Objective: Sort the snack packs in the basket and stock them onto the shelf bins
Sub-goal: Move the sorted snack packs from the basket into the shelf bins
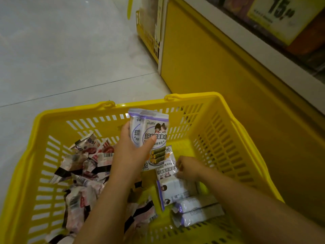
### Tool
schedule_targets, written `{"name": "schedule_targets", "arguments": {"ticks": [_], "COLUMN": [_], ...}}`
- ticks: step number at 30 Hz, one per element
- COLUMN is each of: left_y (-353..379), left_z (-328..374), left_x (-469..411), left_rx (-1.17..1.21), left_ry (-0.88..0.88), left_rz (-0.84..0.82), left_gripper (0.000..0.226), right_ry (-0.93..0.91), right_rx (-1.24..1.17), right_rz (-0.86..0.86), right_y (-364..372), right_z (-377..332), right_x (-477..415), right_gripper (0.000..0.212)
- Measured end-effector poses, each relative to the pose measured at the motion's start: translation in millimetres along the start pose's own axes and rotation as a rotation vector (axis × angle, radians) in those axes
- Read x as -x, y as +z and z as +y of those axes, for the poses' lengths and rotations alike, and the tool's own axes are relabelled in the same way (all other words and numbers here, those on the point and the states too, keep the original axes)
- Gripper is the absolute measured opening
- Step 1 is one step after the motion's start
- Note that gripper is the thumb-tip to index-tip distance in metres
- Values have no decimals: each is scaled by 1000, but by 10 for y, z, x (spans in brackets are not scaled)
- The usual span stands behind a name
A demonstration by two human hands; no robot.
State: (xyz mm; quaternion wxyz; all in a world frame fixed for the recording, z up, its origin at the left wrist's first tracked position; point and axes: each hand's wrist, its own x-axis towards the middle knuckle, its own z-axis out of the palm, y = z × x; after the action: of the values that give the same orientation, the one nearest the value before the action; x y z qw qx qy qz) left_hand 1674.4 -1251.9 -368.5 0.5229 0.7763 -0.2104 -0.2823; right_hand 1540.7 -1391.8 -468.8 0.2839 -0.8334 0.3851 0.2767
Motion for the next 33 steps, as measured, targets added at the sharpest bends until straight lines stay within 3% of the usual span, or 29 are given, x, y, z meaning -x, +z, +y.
{"name": "schedule_targets", "arguments": {"ticks": [5, 9, 13, 17, 22, 26, 33], "left_y": [-100, -124, -73, -57, -37, -52, -30], "left_z": [-60, -100, -134, -132, -126, -114, 11], "left_x": [45, 11, -47, -48, -41, -35, 50], "left_rx": [-31, -35, -51, -44, 2, -18, -14], "left_ry": [-7, 16, 54, 70, 63, 77, 120], "left_rz": [52, 57, 45, 41, 28, 38, 27], "left_gripper": [61, 65, 69, 65, 66, 69, 75], "right_ry": [15, 97, 221, 262, 174, 60, -102], "right_rx": [-108, -313, -157, -189, -242, -220, -48], "right_rz": [130, 100, 120, 102, 14, 26, 227], "right_y": [170, 246, 302, 320, 298, 187, -446], "right_z": [-133, -227, -306, -354, -372, -354, -150], "right_x": [25, -19, -50, -86, -131, -86, 465], "right_gripper": [62, 79, 92, 80, 41, 52, 38]}}
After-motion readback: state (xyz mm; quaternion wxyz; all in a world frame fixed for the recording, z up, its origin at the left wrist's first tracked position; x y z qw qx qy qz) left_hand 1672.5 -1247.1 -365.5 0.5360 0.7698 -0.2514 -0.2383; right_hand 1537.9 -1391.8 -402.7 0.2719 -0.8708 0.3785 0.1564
